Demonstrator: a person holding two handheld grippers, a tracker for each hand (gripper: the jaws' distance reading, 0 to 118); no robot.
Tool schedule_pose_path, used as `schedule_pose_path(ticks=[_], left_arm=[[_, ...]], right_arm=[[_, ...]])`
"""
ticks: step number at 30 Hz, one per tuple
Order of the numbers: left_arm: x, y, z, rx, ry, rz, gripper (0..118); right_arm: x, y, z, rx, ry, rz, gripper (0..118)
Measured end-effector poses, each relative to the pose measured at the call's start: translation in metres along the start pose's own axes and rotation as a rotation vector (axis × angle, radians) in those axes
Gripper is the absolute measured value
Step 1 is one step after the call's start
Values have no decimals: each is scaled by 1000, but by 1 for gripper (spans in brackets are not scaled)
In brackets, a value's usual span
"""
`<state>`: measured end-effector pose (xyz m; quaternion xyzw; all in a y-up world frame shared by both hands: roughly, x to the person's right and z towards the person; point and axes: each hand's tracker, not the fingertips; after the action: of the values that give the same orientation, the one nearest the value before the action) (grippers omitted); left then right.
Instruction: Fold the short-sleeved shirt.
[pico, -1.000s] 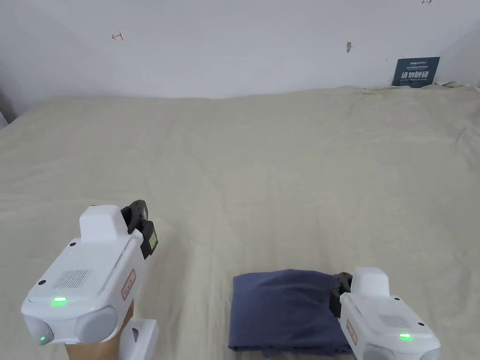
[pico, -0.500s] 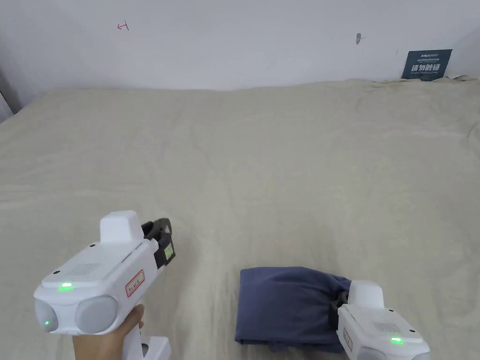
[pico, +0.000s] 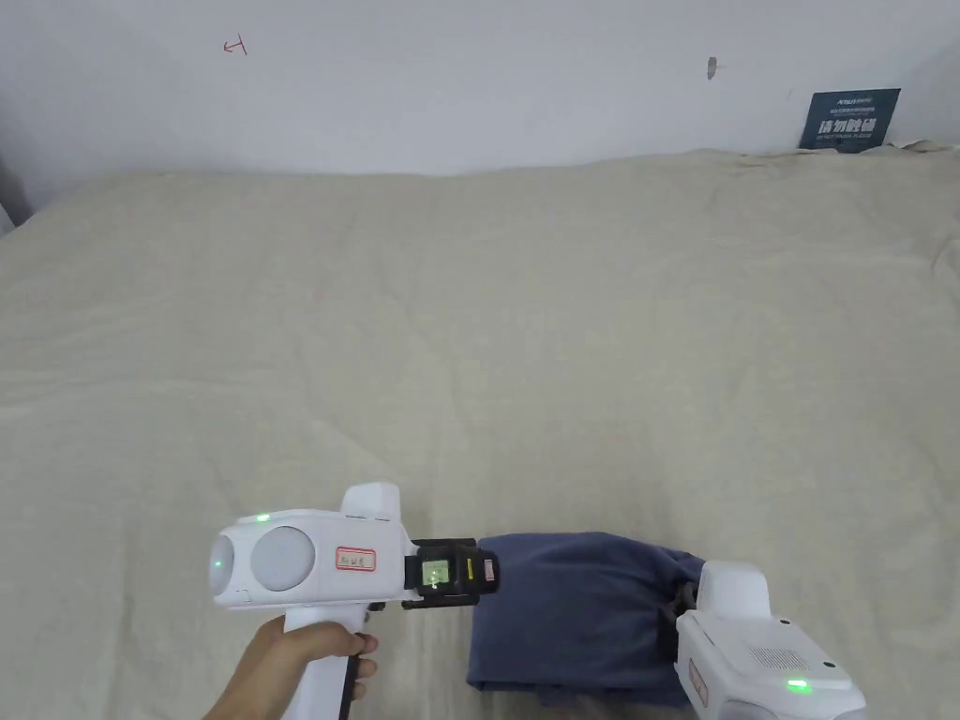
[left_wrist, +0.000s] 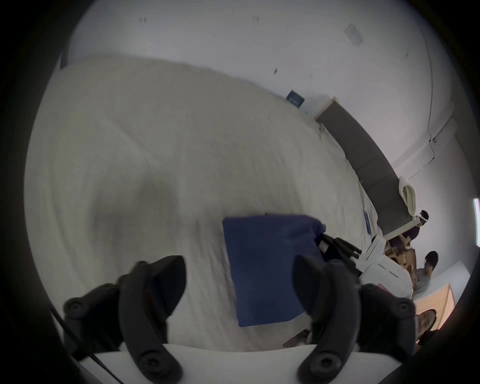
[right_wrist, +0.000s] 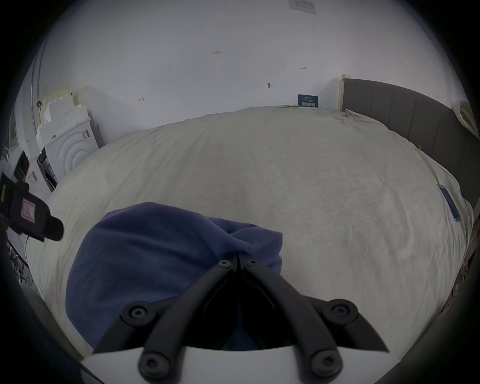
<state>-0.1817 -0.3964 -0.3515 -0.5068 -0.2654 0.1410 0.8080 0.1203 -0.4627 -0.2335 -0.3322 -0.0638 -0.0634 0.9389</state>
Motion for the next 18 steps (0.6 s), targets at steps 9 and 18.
schedule_pose_path(ticks=[9,18], left_arm=[[-14,3,-43,-139,-10,65,95],[-7,9,-51,-168,-60,50,70]], right_arm=[[1,0,1,-1,5,-3,0],[4,-2,-2,1,10,-13,0]])
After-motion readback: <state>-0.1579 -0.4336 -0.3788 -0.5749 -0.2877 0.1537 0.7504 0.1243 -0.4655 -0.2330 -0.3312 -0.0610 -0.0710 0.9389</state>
